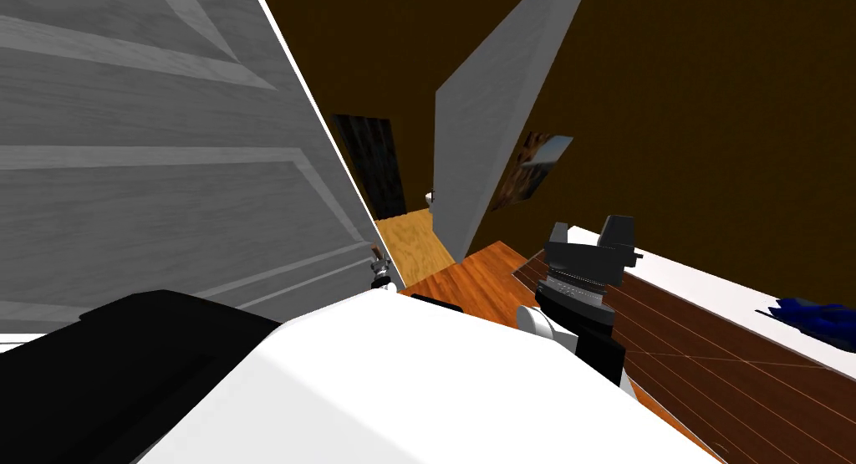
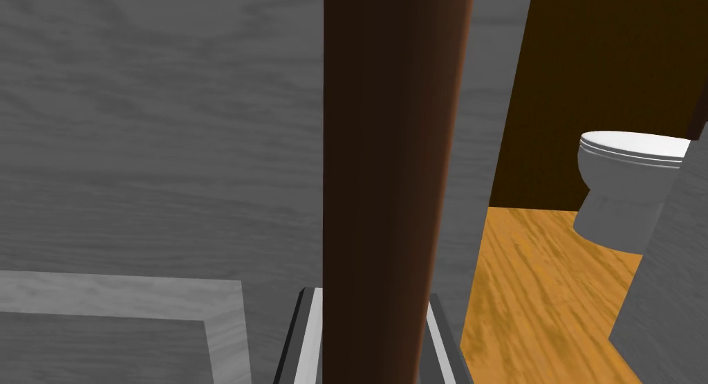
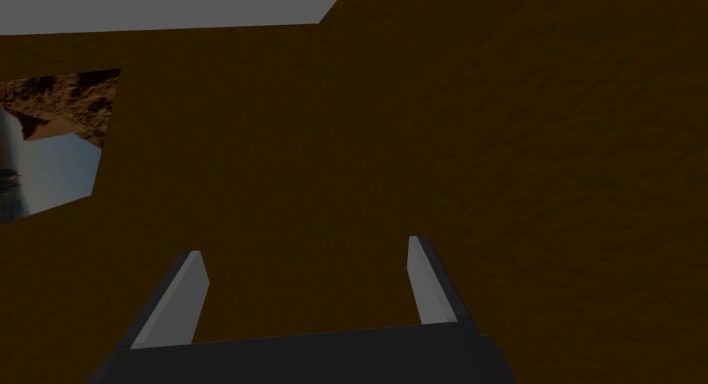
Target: Push the door open
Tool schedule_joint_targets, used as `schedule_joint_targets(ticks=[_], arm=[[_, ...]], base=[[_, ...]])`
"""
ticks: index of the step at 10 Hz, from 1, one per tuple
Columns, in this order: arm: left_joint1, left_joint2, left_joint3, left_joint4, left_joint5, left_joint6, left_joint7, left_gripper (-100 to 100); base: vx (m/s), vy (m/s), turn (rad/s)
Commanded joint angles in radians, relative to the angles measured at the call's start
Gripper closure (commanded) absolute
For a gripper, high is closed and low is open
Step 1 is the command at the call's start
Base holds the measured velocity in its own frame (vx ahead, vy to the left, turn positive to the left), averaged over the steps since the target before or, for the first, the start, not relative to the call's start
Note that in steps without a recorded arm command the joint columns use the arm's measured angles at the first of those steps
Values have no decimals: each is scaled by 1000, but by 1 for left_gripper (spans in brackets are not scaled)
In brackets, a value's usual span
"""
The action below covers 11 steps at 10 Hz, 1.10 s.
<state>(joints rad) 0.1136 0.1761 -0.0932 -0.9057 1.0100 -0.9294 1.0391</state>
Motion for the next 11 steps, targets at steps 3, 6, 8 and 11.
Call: schedule_joint_targets(ticks=[3, 6, 8, 11], arm=[[-4, -6, 4, -12, -13, -6, -6, 100], [-2, -20, 5, -18, -27, -5, -12, 100], [0, -31, 6, -22, -37, -4, -17, 100], [2, -44, 7, -28, -50, -3, -23, 100]], base=[[194, 77, 162], [204, 79, 228], [224, 74, 232], [199, 54, 202]])
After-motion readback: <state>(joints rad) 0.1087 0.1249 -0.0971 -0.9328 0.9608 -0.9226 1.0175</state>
